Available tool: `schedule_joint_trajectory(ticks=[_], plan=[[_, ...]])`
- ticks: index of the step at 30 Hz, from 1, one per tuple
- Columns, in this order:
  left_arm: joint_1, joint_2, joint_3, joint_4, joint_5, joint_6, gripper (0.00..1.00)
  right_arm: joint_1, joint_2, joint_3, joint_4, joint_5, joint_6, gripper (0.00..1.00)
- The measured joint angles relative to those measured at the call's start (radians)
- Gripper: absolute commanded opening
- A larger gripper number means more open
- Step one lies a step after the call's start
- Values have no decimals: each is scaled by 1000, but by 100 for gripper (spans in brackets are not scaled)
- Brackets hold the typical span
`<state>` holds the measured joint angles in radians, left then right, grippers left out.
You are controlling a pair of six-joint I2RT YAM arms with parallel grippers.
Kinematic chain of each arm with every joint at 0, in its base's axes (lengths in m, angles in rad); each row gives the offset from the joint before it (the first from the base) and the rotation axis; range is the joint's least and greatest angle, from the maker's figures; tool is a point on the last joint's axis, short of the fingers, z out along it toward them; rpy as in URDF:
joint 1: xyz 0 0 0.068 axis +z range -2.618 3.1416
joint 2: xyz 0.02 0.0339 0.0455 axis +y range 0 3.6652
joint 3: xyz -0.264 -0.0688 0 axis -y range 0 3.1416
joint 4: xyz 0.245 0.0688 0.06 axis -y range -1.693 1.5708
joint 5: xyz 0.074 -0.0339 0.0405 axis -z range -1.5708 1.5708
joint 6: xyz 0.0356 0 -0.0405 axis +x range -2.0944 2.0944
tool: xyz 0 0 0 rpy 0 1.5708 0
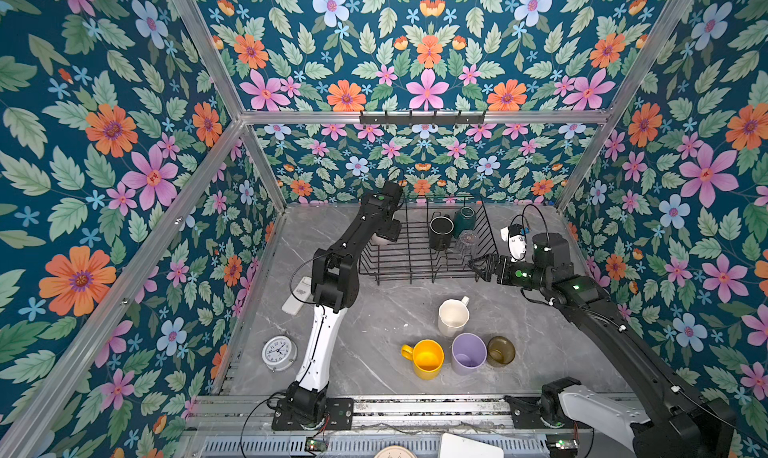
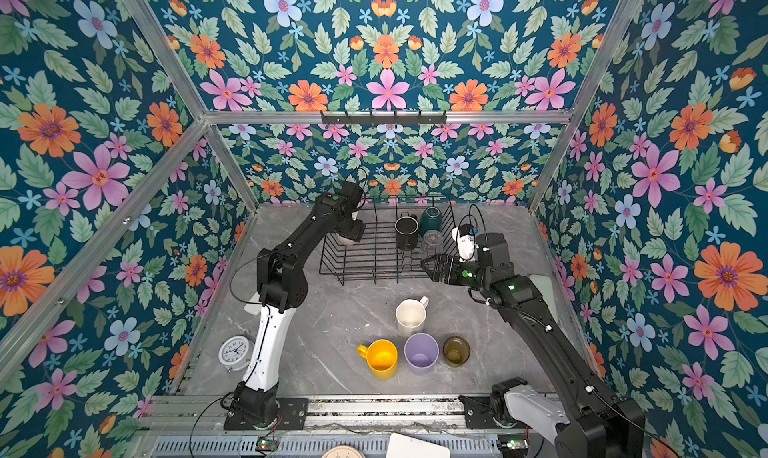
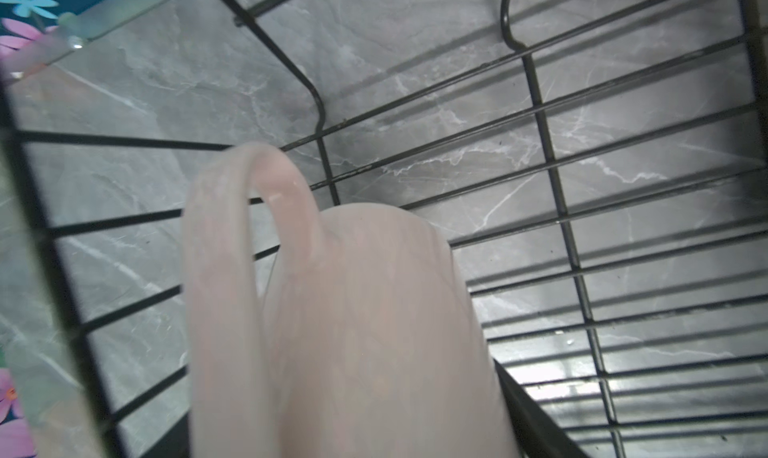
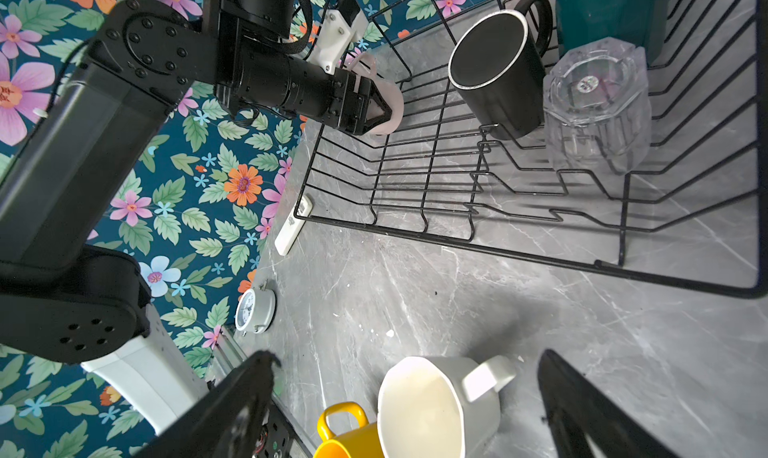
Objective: Load the cups into the dish rack
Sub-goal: 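Lower the pink mug upside down into the rack with the left gripper, then open the left gripper to release the pink mug and raise it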
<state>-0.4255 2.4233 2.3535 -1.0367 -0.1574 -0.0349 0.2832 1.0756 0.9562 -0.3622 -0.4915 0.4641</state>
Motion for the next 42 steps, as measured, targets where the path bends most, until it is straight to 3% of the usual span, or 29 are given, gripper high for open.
schedule_joint_trajectory(ticks=[5,9,17,23,30,42], plan=[[6,16,0,16,26,8,0,0,7,0,0,-3,2,98],[8,21,2,25,41,9,8,0,10,0,0,-4,3,98],[18,24,2,41,66,7,54,0,14,0,0,-6,8,98],[18,20,-9,60,71,7,79,0,15,0,0,-8,14,98],[18,13,-29,88,69,7,90,0,15,-2,0,-19,26,98],[18,-23,-49,108,68,9,100,0,11,-6,-2,-24,25,98]])
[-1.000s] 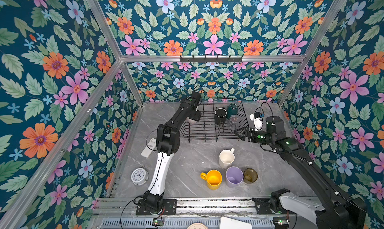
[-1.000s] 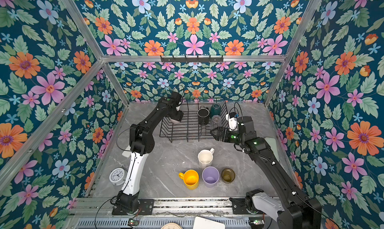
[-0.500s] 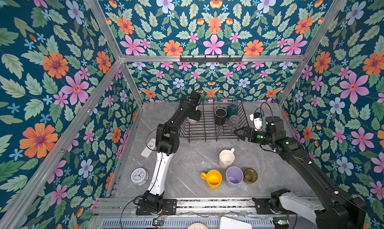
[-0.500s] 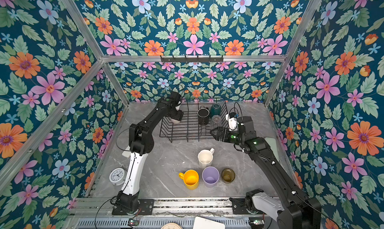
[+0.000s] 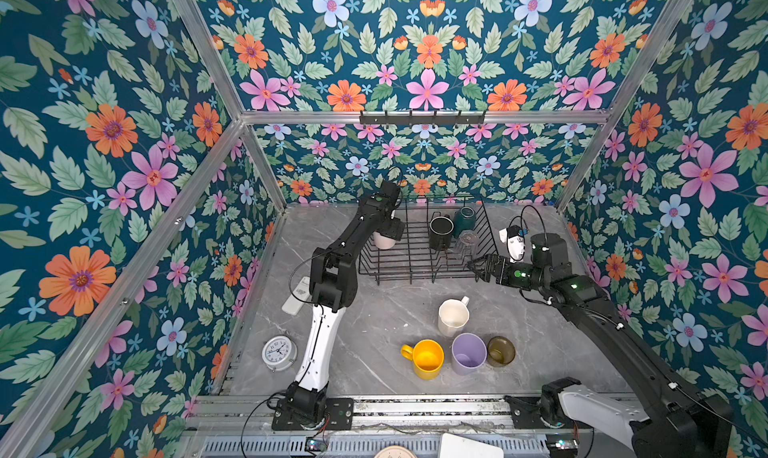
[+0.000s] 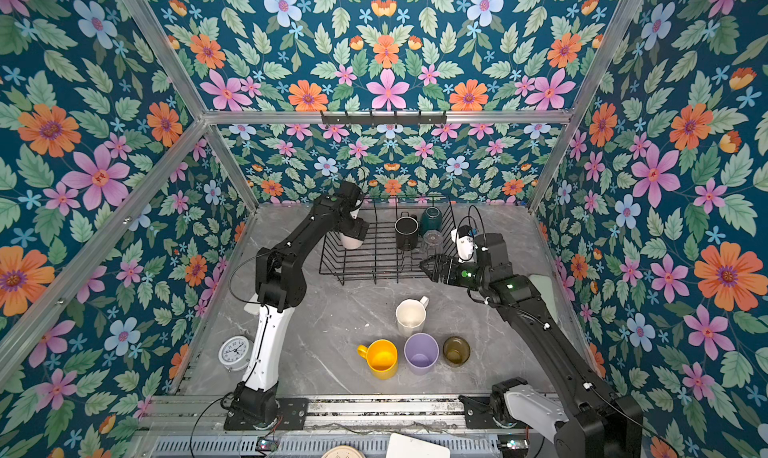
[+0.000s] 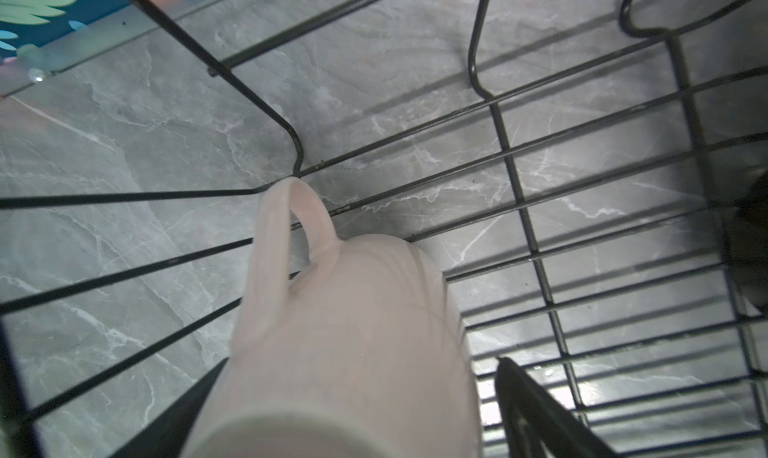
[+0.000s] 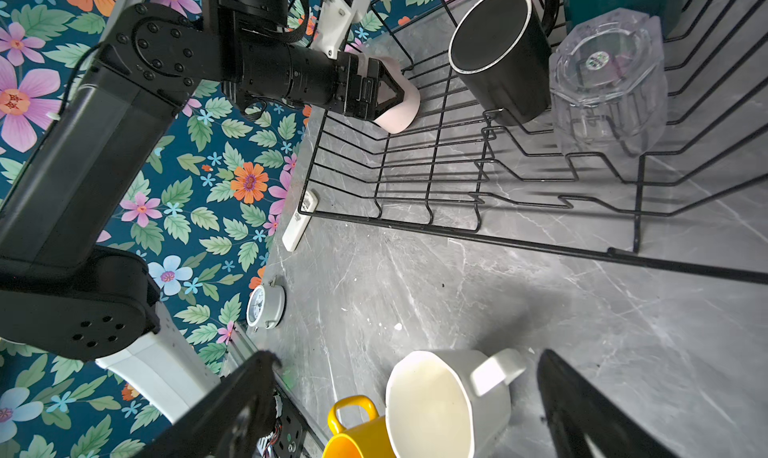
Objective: Load the cups into the dish rack
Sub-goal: 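Open the left gripper to release the pink mug and raise it, then lower the right gripper onto the white octagonal mug while the left arm withdraws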
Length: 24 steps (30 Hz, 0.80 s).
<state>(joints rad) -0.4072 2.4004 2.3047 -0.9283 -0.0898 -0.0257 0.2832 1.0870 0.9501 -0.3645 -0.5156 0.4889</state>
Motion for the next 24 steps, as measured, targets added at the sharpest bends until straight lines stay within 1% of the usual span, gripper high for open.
schedule_joint_trajectory(ticks=[5,12,17,24], plan=[[0,-74,-51,38,13,-3,100,0,0,18,-33,30,-20,96],[0,-249,-184,163,28,-33,100,4,33,71,-134,111,-74,86],[0,-446,-377,317,31,-78,100,61,46,89,-222,188,-104,83],[5,-731,-687,553,43,-148,100,134,56,92,-307,272,-117,74]])
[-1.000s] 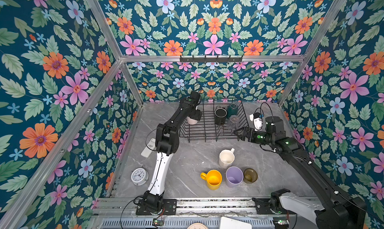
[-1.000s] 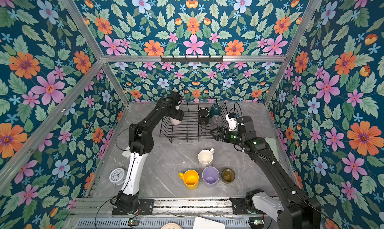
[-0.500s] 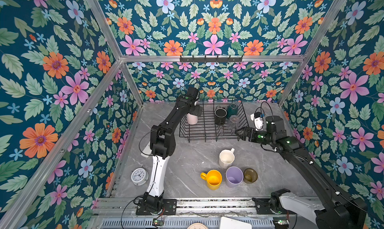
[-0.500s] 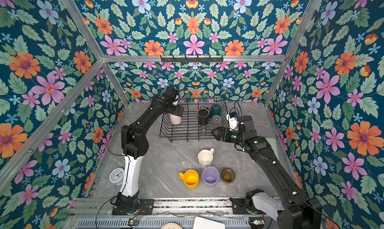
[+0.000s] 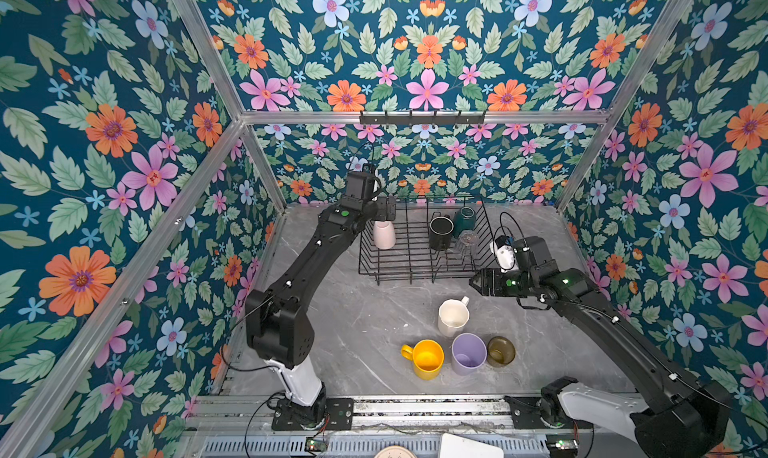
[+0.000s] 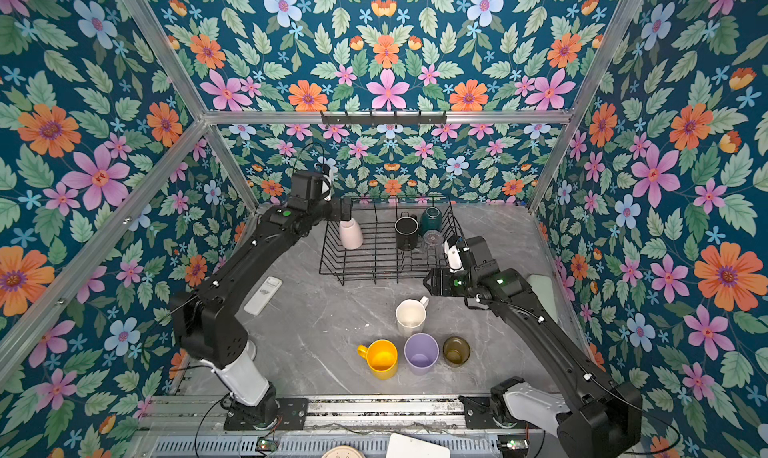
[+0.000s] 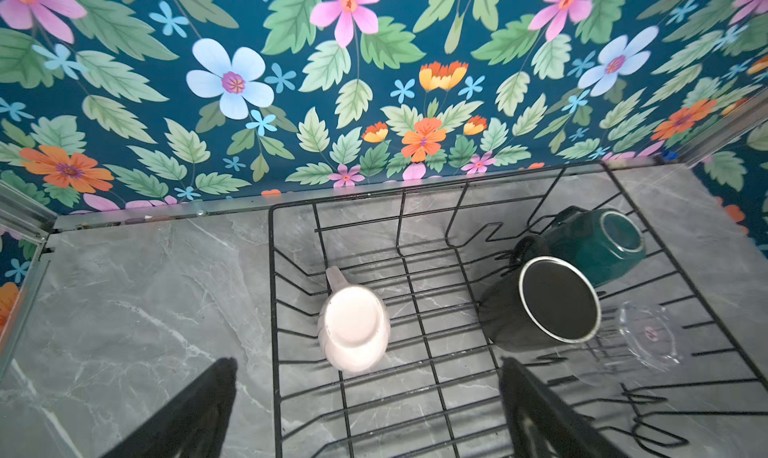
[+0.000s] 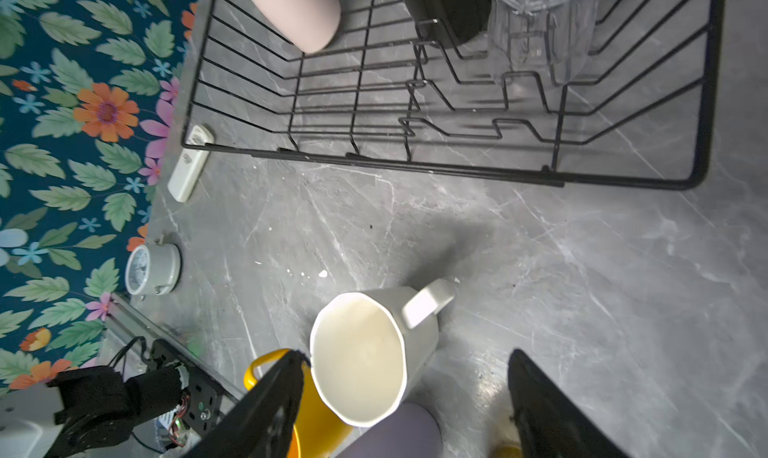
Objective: Load the cups into the dish rack
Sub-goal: 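Lower the right gripper onto the white octagonal mug while the left arm withdraws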
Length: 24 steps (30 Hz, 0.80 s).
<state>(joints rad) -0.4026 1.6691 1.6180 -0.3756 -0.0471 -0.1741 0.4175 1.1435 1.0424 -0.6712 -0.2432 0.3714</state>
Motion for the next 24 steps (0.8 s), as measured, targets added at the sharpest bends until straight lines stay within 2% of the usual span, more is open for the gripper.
schedule_joint_trajectory(ticks=[6,10,17,24], plan=[[9,-217,-252,156,-8,-71,100,64,4,-25,-49,41,27,66],[10,-352,-397,241,-30,-116,100,121,22,-39,-67,59,68,56],[15,-492,-550,323,-60,-165,100,185,101,-41,-63,90,122,45],[16,-557,-631,335,-73,-188,100,221,189,-20,-56,122,150,36]])
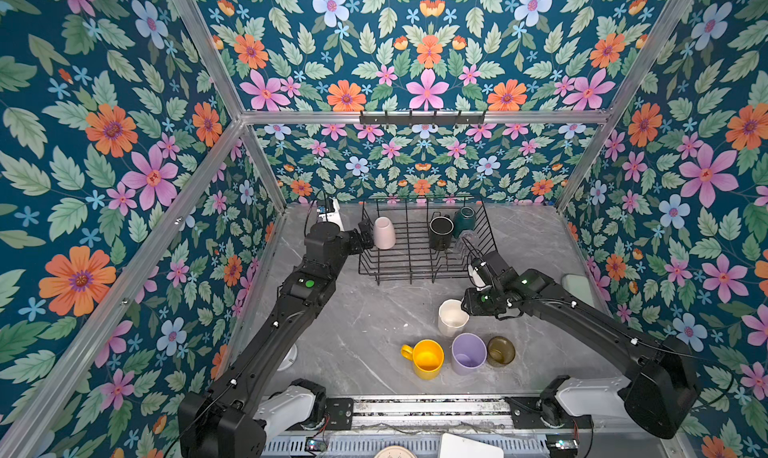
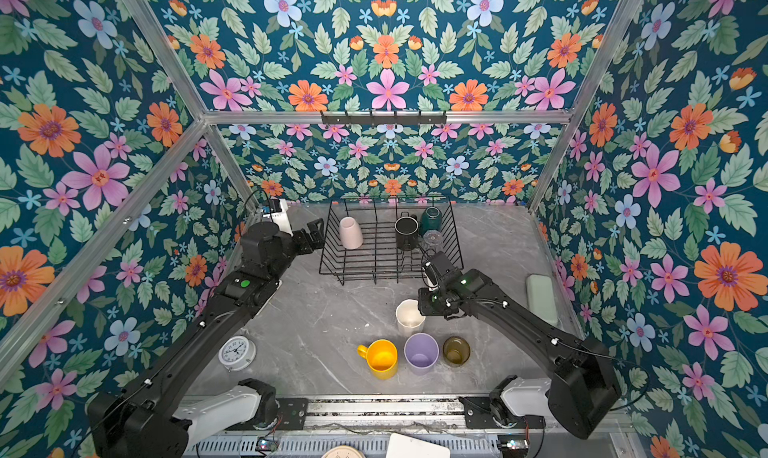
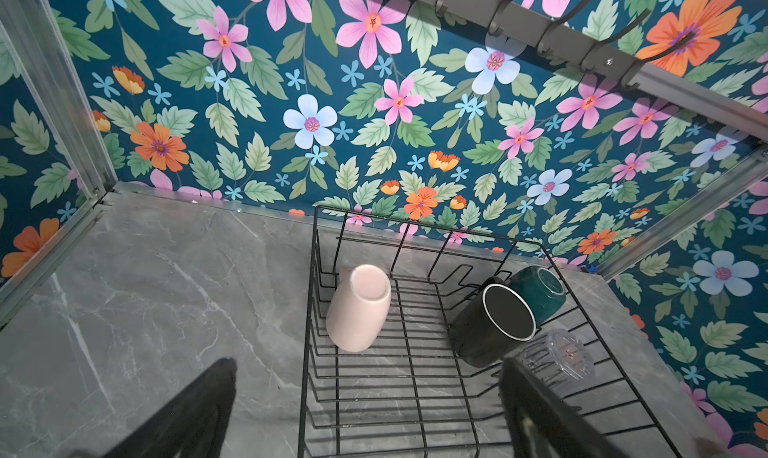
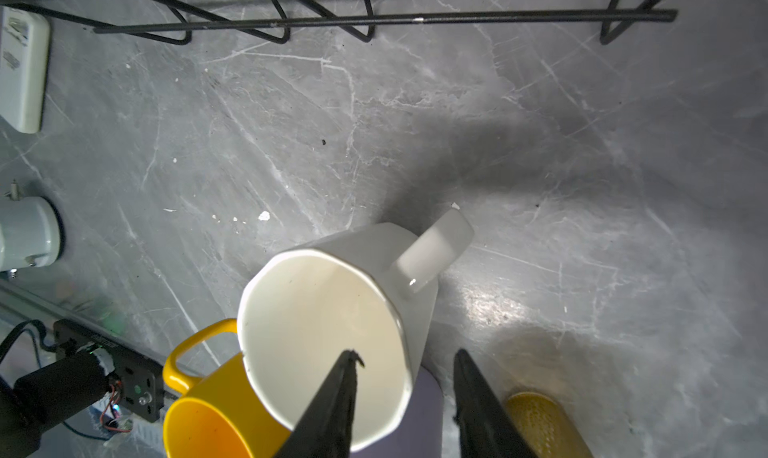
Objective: Load the cups into the dish rack
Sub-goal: 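Lower the right gripper onto the white octagonal mug while the left arm withdraws, then lift the white mug with the right gripper toward the left gripper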
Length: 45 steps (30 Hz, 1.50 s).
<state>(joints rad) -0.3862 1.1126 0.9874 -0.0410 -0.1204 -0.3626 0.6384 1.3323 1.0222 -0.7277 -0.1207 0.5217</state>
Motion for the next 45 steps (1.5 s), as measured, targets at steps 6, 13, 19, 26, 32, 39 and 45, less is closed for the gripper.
schedule_joint_trajectory(ticks=[6,13,19,26,32,39,45], plan=[[2,-39,-44,-2,-19,-9,100,40,67,19,-1,34,23,30],[5,-58,-64,-7,-32,-23,100,64,119,37,-8,80,28,19],[8,-64,-74,-9,-35,-27,100,66,144,51,-13,101,29,8],[14,-66,-85,-25,-42,-42,100,70,159,66,-18,105,21,0],[23,-74,-98,-35,-42,-66,100,70,156,95,-37,124,-6,0],[45,-98,-124,-29,12,-99,100,70,92,149,-58,114,-29,0],[95,-130,-175,49,187,-120,100,4,11,176,-25,3,-36,0]])
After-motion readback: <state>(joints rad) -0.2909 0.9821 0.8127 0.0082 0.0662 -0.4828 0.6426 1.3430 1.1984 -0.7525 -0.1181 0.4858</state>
